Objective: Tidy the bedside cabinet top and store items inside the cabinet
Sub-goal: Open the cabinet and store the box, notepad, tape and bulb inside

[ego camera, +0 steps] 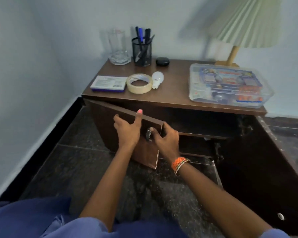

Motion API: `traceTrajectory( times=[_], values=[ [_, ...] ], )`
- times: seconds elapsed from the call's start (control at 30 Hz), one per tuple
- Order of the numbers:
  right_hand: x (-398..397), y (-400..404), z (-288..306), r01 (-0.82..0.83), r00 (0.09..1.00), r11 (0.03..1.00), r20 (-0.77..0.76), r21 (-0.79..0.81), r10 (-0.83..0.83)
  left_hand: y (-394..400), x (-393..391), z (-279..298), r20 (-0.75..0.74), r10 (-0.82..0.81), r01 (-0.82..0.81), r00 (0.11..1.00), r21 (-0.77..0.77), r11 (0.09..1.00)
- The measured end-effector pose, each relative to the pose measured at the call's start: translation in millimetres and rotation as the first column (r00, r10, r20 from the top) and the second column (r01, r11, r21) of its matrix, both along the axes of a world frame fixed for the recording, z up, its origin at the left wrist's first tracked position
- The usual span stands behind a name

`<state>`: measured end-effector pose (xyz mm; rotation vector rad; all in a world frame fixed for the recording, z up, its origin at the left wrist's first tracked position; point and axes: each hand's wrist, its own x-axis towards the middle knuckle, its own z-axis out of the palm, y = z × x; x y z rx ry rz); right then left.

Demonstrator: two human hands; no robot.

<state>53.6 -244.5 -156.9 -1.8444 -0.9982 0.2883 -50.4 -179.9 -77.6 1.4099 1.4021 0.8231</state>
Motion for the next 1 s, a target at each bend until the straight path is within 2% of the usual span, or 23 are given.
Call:
traceTrajectory(
  times=[0.1,0.2,0.27,0.33,0.43,0.53,0.57,0.6,0.63,0.7,0.73,0.8,0.83,0.87,0.9,1.0],
  values=[
    [-9.0,-10.6,9.9,-0.059,0.998,0.991,0.043,0.122,0.054,-0.8,-5.5,4.8,0.015,-0.02,0.022,1.0,-0.125,0.992],
    [-22.8,-21.1,17.5,-0.145,0.989,0.948,0.013,0.283,0.147,1.5,-16.0,5.8,0.008,-0.066,0.066,0.998,-0.247,0.967],
    [-34.6,-28.7,18.7,-0.218,0.971,0.922,-0.026,0.32,0.239,4.6,-22.8,8.7,0.018,-0.047,0.05,0.999,-0.306,0.951],
    [-45.2,-28.7,20.0,-0.273,0.951,0.915,-0.058,0.296,0.303,10.3,-32.5,11.4,-0.002,-0.033,0.031,0.999,-0.34,0.94],
    [-54.6,-1.4,31.3,-0.326,0.938,0.933,-0.073,0.154,0.34,16.0,-51.7,13.2,-0.013,-0.091,0.08,0.996,-0.377,0.923],
    [-56.0,37.8,51.7,-0.485,0.862,0.872,-0.126,0.07,0.49,18.3,-67.6,16.2,0.02,-0.173,0.165,0.985,-0.417,0.894],
    [-54.4,50.1,57.5,-0.574,0.816,0.819,-0.068,0.017,0.573,20.6,-72.2,16.0,0.028,-0.192,0.186,0.981,-0.426,0.885],
    [-51.7,63.0,62.3,-0.643,0.757,0.76,0.073,-0.093,0.65,21.9,-76.6,17.4,0.028,-0.221,0.211,0.975,-0.44,0.873],
    [-48.1,75.5,66.6,-0.665,0.651,0.701,0.262,-0.257,0.713,23.5,-80.9,18.3,0.024,-0.254,0.236,0.967,-0.459,0.856],
    [-42.2,96.6,76.4,-0.6,0.342,0.621,0.54,-0.505,0.769,24.6,-90.7,20.9,0.01,-0.308,0.272,0.951,-0.498,0.823],
    [-42.3,106.5,83.2,-0.571,0.21,0.617,0.63,-0.541,0.747,26.0,-95.2,22.3,0.0,-0.315,0.27,0.949,-0.515,0.813],
    [-51.1,125.6,99.9,-0.564,-0.004,0.602,0.731,-0.565,0.683,28.9,-105.2,26.4,-0.032,-0.344,0.276,0.938,-0.53,0.802],
    [-60.4,135.7,106.5,-0.581,-0.077,0.576,0.744,-0.575,0.664,33.6,-112.3,25.0,-0.067,-0.365,0.279,0.929,-0.522,0.806],
    [-70.6,144.9,112.0,-0.607,-0.106,0.541,0.733,-0.583,0.672,38.8,-120.7,24.9,-0.103,-0.387,0.284,0.916,-0.513,0.81],
    [-78.3,150.0,113.5,-0.633,-0.077,0.511,0.705,-0.581,0.705,43.0,-129.1,23.9,-0.137,-0.405,0.287,0.904,-0.506,0.813],
    [-104.2,166.4,105.8,-0.724,0.134,0.504,0.621,-0.471,0.773,61.0,-165.9,37.6,-0.355,-0.418,0.251,0.837,-0.429,0.868]
  ],
)
